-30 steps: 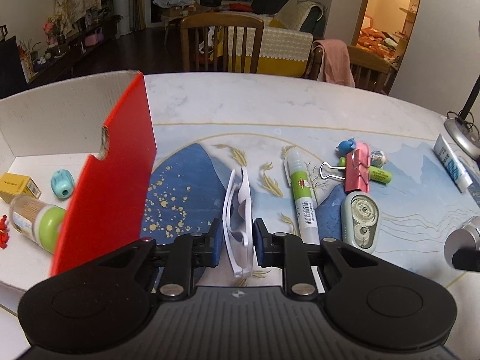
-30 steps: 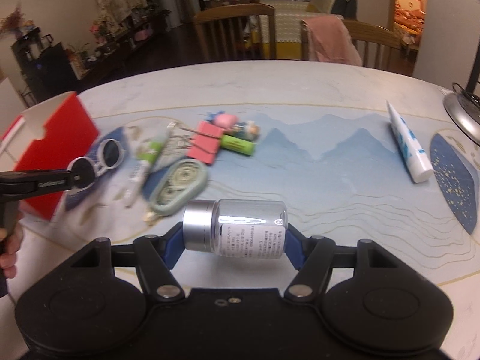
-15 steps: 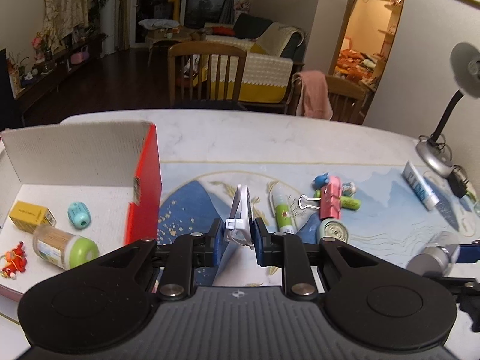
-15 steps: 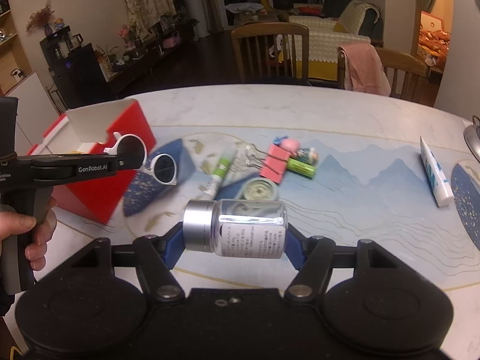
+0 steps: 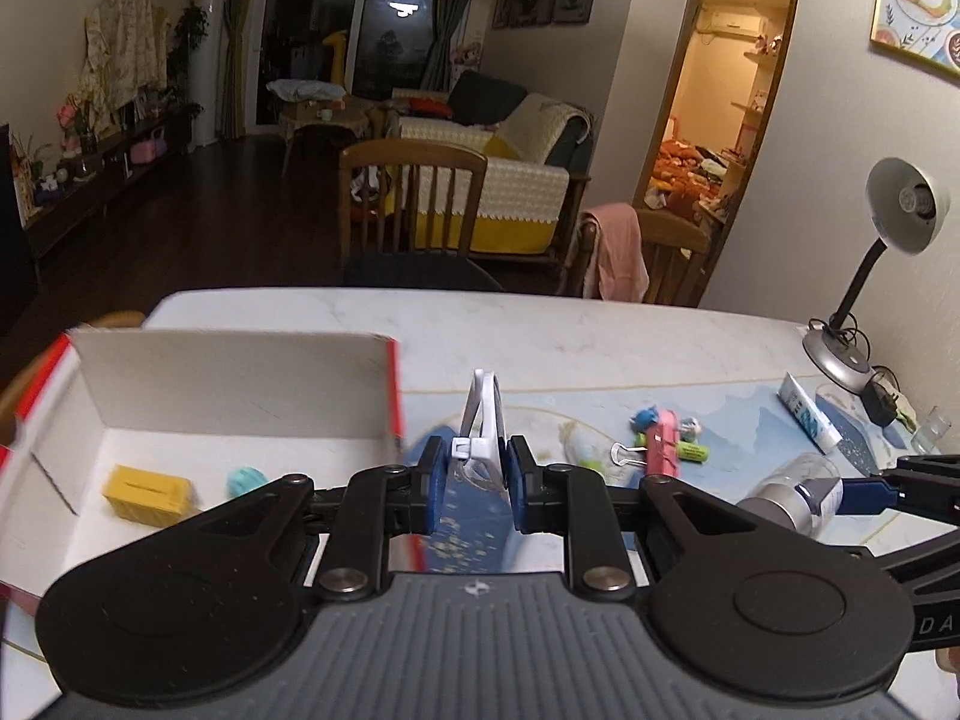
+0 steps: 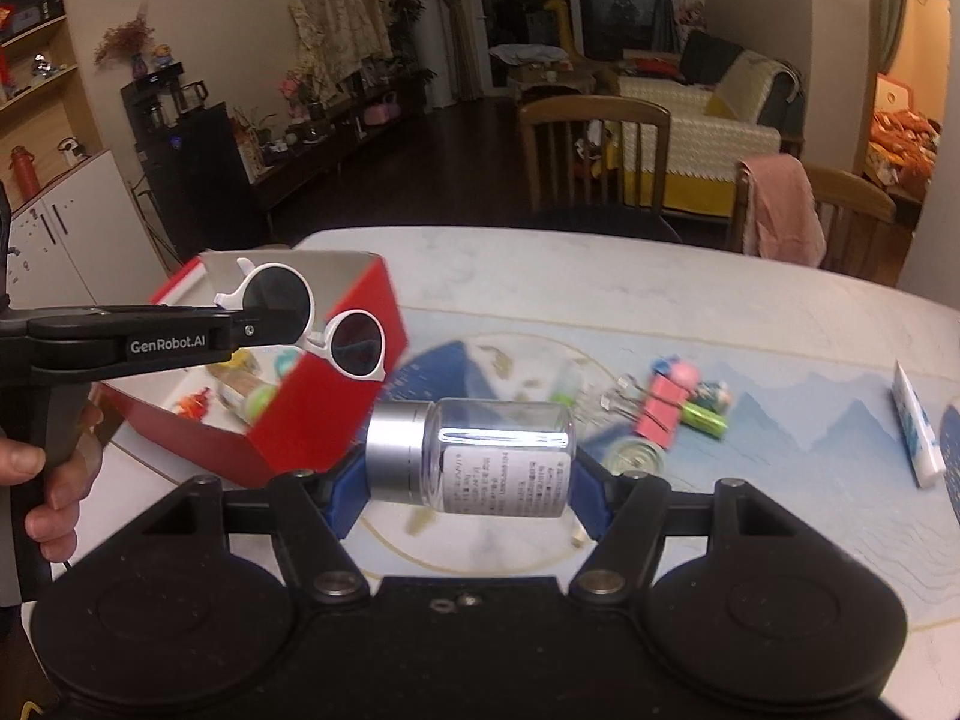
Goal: Organize rigid objects
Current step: 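Carry the sunglasses and silver jar into the red box and open both tools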
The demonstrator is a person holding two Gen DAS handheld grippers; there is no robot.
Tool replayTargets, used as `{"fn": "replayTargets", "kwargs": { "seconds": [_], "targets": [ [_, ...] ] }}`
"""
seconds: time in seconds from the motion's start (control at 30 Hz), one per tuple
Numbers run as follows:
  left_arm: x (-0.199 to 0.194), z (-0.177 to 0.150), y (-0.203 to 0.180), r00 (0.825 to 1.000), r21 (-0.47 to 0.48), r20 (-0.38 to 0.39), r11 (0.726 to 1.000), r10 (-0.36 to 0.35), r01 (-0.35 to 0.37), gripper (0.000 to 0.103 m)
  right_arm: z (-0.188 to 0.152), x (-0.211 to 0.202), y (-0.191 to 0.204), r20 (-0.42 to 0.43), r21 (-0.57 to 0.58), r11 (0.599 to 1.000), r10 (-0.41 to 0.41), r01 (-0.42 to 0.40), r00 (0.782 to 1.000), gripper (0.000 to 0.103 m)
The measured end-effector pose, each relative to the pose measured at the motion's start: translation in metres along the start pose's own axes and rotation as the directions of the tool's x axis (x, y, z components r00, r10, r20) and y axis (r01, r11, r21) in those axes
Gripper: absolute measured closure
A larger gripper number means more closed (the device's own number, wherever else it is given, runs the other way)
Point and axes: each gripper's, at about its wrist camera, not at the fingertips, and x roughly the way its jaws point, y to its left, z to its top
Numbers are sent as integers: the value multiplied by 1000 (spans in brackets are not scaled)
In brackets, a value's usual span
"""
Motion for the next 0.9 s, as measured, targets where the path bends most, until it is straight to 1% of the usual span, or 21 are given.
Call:
{"fn": "replayTargets", "kwargs": {
  "seconds": [0.2,0.47,0.63,0.9],
  "targets": [
    [-16,7,39,999,-4,13,1000,29,-29,83,16,12,36,16,-34,999,16,-16,1000,36],
    [-21,11,93,998,-21,3,998,60,-60,83,36,41,83,8,-75,996,44,-43,999,36],
    [-23,13,129,997,-35,-9,997,74,-74,83,43,63,112,-12,-105,993,49,-50,999,36],
    [-7,14,178,992,-82,-42,989,120,-123,83,54,109,145,-66,-143,989,31,-40,997,36]
  ]
}}
